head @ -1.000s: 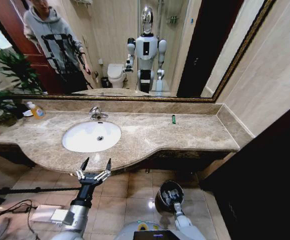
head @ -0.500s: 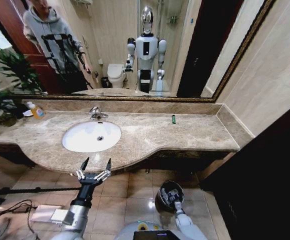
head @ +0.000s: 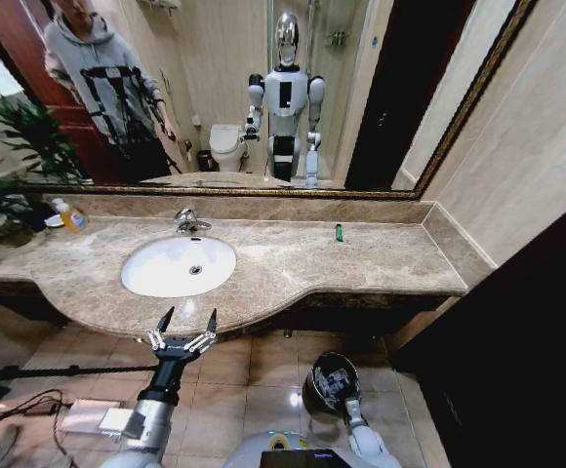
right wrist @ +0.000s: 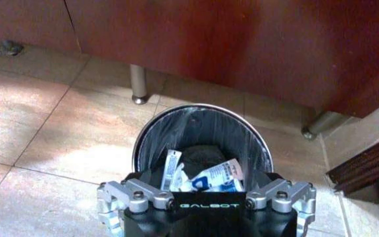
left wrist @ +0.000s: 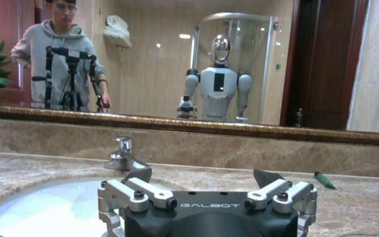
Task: Pick up the trash from the sink and place it in the trash bin.
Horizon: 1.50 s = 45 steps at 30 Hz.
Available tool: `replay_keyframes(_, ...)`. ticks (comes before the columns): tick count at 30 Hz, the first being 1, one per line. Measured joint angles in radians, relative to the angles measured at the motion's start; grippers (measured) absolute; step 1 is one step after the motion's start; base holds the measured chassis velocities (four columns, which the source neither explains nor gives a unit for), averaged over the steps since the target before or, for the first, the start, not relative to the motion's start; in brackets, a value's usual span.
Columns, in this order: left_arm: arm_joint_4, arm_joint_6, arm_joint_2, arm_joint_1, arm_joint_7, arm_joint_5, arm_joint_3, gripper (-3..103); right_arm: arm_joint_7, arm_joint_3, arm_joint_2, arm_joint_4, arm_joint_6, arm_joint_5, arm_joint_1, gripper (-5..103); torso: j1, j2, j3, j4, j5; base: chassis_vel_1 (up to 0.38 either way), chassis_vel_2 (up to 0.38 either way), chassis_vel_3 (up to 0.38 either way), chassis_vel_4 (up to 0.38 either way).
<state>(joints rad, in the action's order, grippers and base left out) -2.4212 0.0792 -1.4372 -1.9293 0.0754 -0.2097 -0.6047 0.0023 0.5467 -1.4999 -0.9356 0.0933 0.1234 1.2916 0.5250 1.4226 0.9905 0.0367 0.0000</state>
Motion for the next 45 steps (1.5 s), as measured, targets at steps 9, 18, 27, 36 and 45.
replay_keyframes(9,0.0,0.0,0.0,0.0,0.0,0.0,0.0,100,0.021,0.011,0.004,-0.206,-0.003,-0.072,0.122,100,0.0,0.0,0.0,0.0001,0.0002,0.0,0.0,0.0,0.0)
replay_keyframes(18,0.0,0.0,0.0,0.0,0.0,0.0,0.0,100,0.138,0.027,-0.018,-0.625,0.139,-0.137,0.341,100,0.0,0.0,0.0,0.0002,0.0,0.0,0.0,0.0,0.0)
replay_keyframes(27,0.0,0.0,0.0,0.0,0.0,0.0,0.0,100,0.191,0.017,-0.054,-0.884,0.196,-0.078,0.482,100,0.0,0.0,0.0,0.0,-0.0001,0.0,0.0,0.0,0.0)
replay_keyframes(36,0.0,0.0,0.0,0.0,0.0,0.0,0.0,100,0.197,0.033,-0.036,-1.112,0.152,-0.11,0.482,100,0.0,0.0,0.0,0.0,0.0,0.0,0.0,0.0,0.0)
replay_keyframes(45,0.0,0.0,0.0,0.0,0.0,0.0,0.0,100,0.167,0.036,0.013,-1.193,0.045,-0.134,0.333,100,0.0,0.0,0.0,0.0002,0.0,0.0,0.0,0.0,0.0)
